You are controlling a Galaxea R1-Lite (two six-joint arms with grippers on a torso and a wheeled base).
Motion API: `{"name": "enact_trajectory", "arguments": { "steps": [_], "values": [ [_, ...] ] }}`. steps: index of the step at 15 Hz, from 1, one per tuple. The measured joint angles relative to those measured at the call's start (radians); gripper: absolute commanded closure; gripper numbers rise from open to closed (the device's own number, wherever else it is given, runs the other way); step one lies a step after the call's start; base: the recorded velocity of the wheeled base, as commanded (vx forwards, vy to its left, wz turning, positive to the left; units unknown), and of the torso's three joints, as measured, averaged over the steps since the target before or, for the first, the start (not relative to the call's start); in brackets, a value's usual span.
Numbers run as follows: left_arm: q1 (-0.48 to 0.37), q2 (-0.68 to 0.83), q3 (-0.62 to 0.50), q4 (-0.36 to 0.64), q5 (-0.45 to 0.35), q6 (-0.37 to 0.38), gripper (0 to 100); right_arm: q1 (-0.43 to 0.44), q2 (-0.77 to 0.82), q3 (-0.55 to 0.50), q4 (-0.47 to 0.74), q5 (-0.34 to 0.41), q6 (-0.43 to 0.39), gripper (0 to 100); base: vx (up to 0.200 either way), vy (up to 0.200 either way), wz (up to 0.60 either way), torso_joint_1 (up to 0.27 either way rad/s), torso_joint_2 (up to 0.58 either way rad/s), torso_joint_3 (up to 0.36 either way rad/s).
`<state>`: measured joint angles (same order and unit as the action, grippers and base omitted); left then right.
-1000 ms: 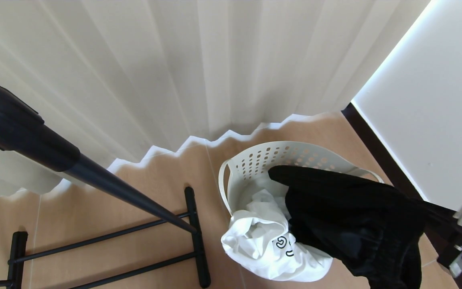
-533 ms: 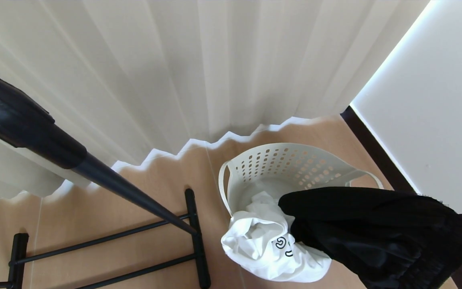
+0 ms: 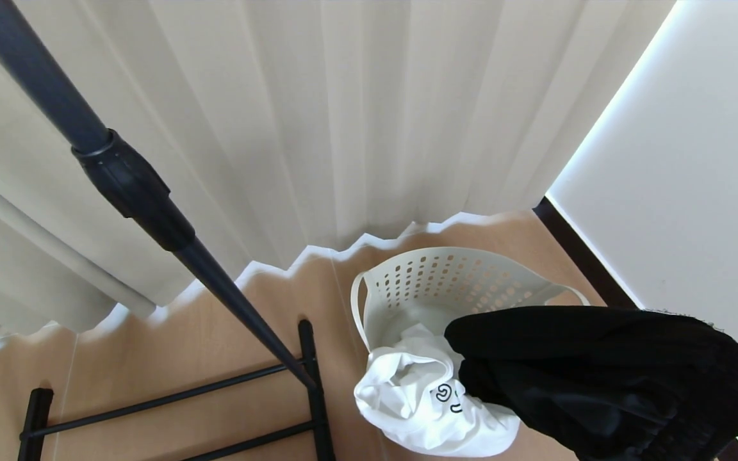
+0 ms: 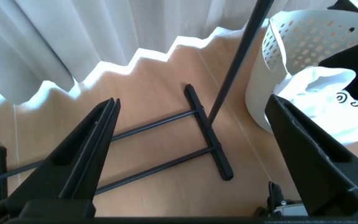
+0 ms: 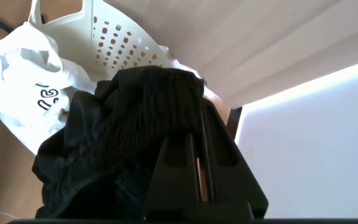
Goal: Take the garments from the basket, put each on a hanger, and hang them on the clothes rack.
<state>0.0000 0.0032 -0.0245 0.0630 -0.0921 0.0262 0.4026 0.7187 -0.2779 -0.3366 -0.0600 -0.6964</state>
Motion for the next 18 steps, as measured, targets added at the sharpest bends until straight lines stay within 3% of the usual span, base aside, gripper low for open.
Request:
{"name": "enact_trajectory", "arguments": {
  "steps": [11, 18],
  "values": [
    [0.0, 0.0, 0.0, 0.0, 0.0, 0.0, 0, -0.003, 0.03, 0.005, -0.001, 0.004, 0.012, 100, 0.0, 0.0, 0.0, 0.003, 0.0, 0.2],
    [0.0, 0.0, 0.0, 0.0, 0.0, 0.0, 0, -0.003, 0.033, 0.004, 0.0, 0.0, 0.011, 100, 0.0, 0.0, 0.0, 0.013, -0.35, -0.141]
  ]
}}
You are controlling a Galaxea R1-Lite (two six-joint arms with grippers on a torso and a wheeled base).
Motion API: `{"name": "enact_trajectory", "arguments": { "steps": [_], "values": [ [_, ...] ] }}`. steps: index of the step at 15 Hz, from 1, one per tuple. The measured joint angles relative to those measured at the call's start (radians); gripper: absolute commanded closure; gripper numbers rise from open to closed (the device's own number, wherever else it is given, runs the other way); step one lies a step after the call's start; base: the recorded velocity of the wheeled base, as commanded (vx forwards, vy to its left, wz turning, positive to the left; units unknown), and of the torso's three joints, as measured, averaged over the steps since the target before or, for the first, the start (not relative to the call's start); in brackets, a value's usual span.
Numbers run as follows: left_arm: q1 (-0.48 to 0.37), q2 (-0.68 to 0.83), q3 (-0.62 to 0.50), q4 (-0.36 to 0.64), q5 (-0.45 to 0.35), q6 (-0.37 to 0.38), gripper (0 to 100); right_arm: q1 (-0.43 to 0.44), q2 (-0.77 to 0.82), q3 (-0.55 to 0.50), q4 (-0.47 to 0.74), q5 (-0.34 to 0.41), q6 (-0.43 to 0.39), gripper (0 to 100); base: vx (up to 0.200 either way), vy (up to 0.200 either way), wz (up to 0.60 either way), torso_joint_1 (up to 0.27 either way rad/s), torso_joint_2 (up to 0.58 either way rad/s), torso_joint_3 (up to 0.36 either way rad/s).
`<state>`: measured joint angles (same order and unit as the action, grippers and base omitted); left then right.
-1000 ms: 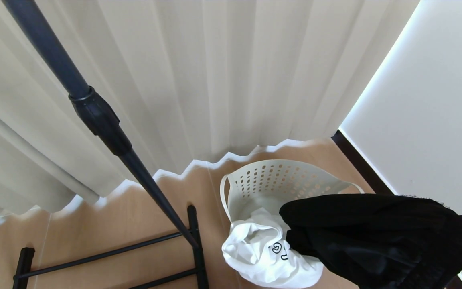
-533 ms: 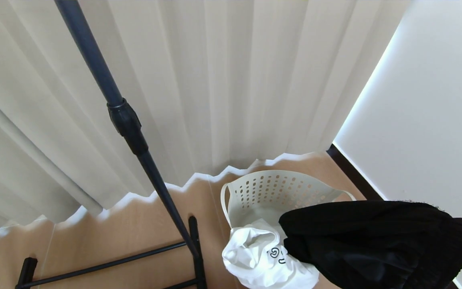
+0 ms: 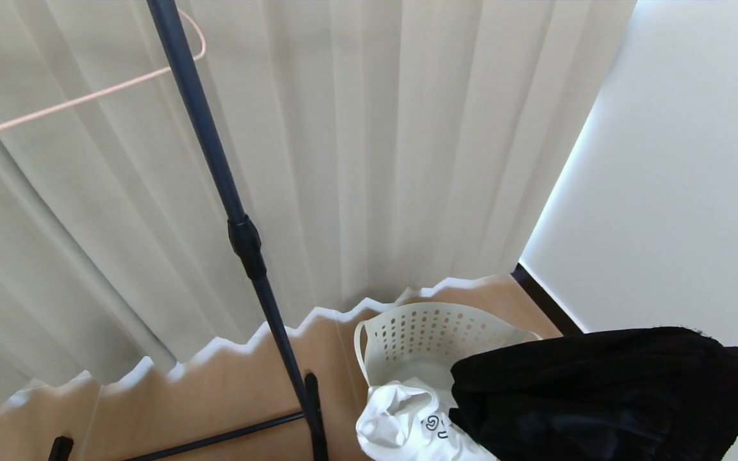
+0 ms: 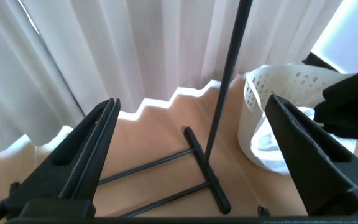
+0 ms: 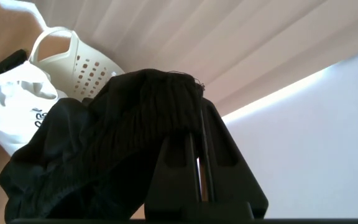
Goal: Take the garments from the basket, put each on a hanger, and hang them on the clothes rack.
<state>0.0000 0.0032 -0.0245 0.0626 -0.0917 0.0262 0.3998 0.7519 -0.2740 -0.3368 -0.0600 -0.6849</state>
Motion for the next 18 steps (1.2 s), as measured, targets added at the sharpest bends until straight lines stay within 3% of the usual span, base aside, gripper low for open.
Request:
{"name": "enact_trajectory", "arguments": {
  "steps": [9, 18],
  "values": [
    [0.0, 0.001, 0.0, 0.0, 0.0, 0.0, 0, 0.0, 0.008, 0.007, 0.0, 0.0, 0.0, 100, 0.0, 0.0, 0.0, 0.113, -0.47, -0.253],
    [0.0, 0.001, 0.0, 0.0, 0.0, 0.0, 0, 0.0, 0.009, 0.007, 0.0, 0.0, 0.0, 100, 0.0, 0.0, 0.0, 0.187, -0.52, -0.317]
  ]
}}
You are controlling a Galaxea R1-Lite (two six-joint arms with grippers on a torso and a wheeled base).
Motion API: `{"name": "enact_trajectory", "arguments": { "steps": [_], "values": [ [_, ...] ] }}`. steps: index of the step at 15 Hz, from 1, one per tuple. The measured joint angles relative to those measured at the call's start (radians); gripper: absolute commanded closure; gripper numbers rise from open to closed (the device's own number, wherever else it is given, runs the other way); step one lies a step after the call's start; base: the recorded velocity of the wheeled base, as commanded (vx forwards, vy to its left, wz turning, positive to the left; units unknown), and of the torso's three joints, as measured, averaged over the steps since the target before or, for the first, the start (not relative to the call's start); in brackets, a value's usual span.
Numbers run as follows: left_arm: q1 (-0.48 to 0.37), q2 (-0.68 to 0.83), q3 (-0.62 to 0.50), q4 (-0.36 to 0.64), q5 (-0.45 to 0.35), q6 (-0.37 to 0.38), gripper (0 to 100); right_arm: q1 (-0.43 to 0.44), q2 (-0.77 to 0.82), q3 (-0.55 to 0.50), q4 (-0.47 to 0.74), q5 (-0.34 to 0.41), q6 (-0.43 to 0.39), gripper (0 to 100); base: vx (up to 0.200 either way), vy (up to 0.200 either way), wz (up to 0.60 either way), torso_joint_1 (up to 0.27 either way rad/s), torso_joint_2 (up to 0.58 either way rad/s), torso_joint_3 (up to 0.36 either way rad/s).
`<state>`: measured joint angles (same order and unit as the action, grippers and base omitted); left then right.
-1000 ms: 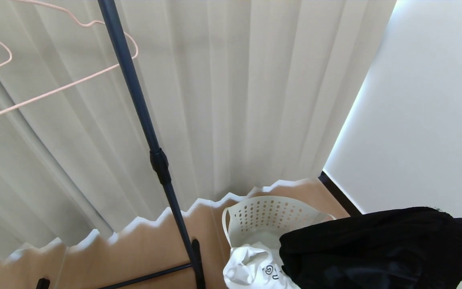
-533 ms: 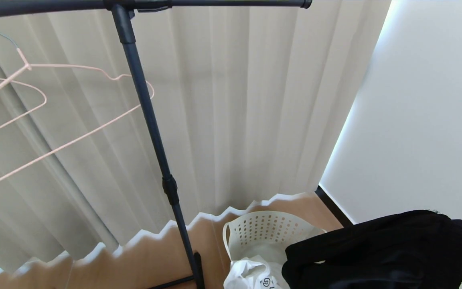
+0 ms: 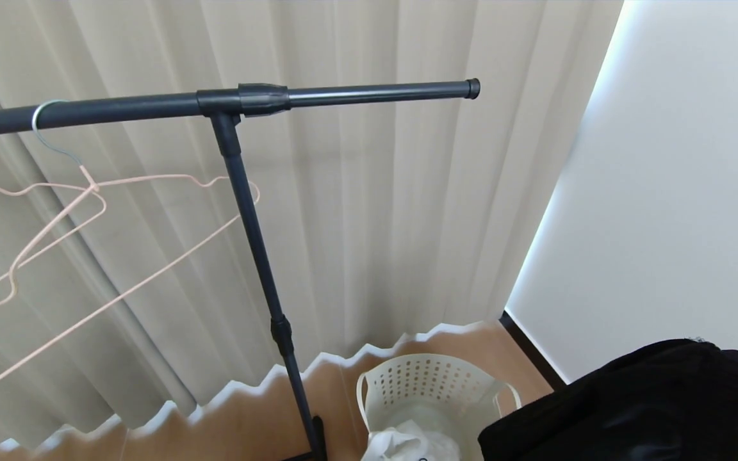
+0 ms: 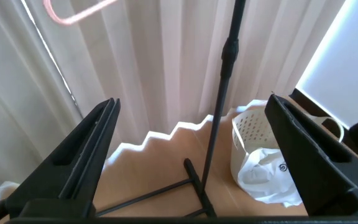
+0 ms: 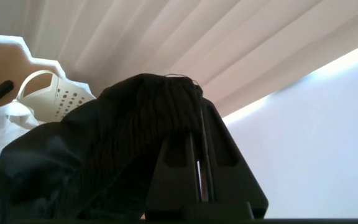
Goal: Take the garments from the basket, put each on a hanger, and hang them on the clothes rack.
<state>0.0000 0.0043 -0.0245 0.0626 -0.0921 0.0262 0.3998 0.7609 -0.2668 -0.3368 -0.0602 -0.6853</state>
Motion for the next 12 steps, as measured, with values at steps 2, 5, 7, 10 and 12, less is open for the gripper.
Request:
{"name": "enact_trajectory", "arguments": {
  "steps": [2, 5, 7, 10, 12],
  "values": [
    [0.0, 0.0, 0.0, 0.0, 0.0, 0.0, 0, 0.0, 0.0, 0.0, 0.0, 0.0, 0.0, 100, 0.0, 0.0, 0.0, 0.234, -0.57, -0.349],
    [0.0, 0.0, 0.0, 0.0, 0.0, 0.0, 0, 0.0, 0.0, 0.0, 0.0, 0.0, 0.0, 100, 0.0, 0.0, 0.0, 0.246, -0.59, -0.352],
    [0.0, 0.0, 0.0, 0.0, 0.0, 0.0, 0, 0.0, 0.0, 0.0, 0.0, 0.0, 0.0, 100, 0.0, 0.0, 0.0, 0.222, -0.53, -0.305],
    [0.0, 0.0, 0.0, 0.0, 0.0, 0.0, 0, 0.0, 0.0, 0.002, 0.0, -0.001, 0.001, 100, 0.0, 0.0, 0.0, 0.183, -0.41, -0.243],
    [0.0, 0.0, 0.0, 0.0, 0.0, 0.0, 0, 0.0, 0.001, 0.002, 0.0, 0.0, 0.0, 100, 0.0, 0.0, 0.0, 0.176, -0.39, -0.22]
  ]
}}
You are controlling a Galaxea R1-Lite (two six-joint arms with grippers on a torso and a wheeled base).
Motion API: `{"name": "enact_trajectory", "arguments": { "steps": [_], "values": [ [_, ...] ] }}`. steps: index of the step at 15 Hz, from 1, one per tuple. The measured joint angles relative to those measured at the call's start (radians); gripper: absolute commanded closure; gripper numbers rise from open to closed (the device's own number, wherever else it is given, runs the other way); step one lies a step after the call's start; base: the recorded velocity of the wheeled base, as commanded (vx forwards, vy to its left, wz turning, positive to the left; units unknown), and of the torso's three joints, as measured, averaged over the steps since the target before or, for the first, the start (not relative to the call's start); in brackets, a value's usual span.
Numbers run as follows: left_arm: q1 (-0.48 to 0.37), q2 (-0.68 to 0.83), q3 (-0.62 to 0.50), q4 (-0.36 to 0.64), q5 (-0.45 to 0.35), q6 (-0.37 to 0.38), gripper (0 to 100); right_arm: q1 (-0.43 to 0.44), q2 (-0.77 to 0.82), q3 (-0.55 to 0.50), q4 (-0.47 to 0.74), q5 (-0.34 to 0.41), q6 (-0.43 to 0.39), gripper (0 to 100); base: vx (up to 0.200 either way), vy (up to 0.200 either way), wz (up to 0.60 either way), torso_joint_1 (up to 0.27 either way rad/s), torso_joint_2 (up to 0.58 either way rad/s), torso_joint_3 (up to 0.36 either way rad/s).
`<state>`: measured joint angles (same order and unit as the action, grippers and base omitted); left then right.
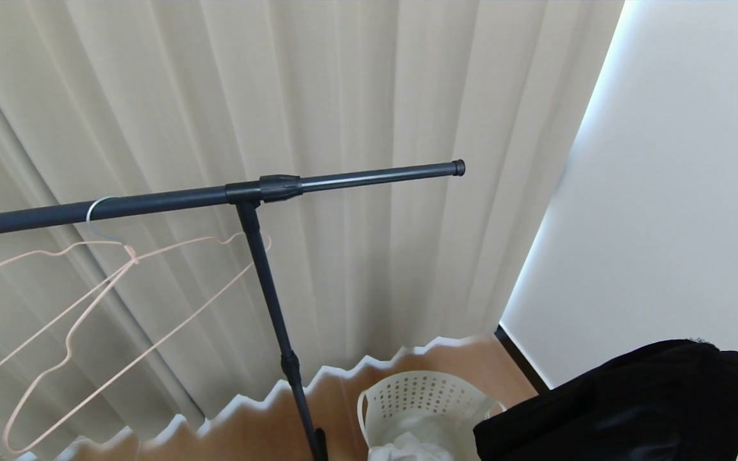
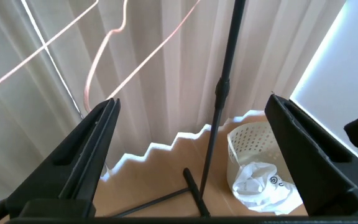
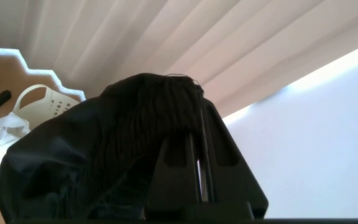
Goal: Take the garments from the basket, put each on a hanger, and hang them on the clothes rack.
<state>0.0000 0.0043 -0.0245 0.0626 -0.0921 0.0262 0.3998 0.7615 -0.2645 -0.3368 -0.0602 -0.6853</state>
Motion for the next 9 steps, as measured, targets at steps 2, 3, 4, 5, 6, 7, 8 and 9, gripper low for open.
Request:
{"name": "enact_trajectory", "arguments": {
  "steps": [2, 3, 4, 5, 6, 7, 8, 9],
  "values": [
    [0.0, 0.0, 0.0, 0.0, 0.0, 0.0, 0, 0.0, 0.0, 0.003, 0.001, 0.0, 0.0, 100, 0.0, 0.0, 0.0, 0.171, -0.38, -0.208],
    [0.0, 0.0, 0.0, 0.0, 0.0, 0.0, 0, 0.0, -0.001, 0.004, 0.0, 0.001, 0.0, 100, 0.0, 0.0, 0.0, 0.163, -0.36, -0.203],
    [0.0, 0.0, 0.0, 0.0, 0.0, 0.0, 0, 0.0, -0.001, 0.008, 0.001, 0.002, 0.0, 100, 0.0, 0.0, 0.0, 0.168, -0.36, -0.198],
    [0.0, -0.001, 0.0, -0.001, 0.0, 0.0, 0, 0.0, -0.002, 0.012, 0.0, 0.002, 0.0, 100, 0.0, 0.0, 0.0, 0.163, -0.34, -0.203],
    [0.0, -0.001, 0.0, -0.001, 0.001, -0.001, 0, 0.0, -0.003, 0.016, 0.0, 0.002, 0.0, 100, 0.0, 0.0, 0.0, 0.159, -0.35, -0.193],
    [0.0, -0.001, 0.0, -0.001, 0.002, -0.001, 0, 0.0, -0.003, 0.018, 0.0, 0.004, 0.0, 100, 0.0, 0.0, 0.0, 0.163, -0.35, -0.193],
    [0.0, -0.001, 0.0, -0.001, 0.003, -0.001, 0, 0.001, -0.003, 0.019, 0.0, 0.006, 0.0, 100, 0.0, 0.0, 0.0, 0.163, -0.35, -0.193],
    [0.0, -0.001, 0.0, -0.001, 0.003, -0.001, 0, 0.002, -0.003, 0.021, 0.001, 0.008, -0.001, 100, 0.0, 0.0, 0.0, 0.173, -0.37, -0.198]
  ]
}}
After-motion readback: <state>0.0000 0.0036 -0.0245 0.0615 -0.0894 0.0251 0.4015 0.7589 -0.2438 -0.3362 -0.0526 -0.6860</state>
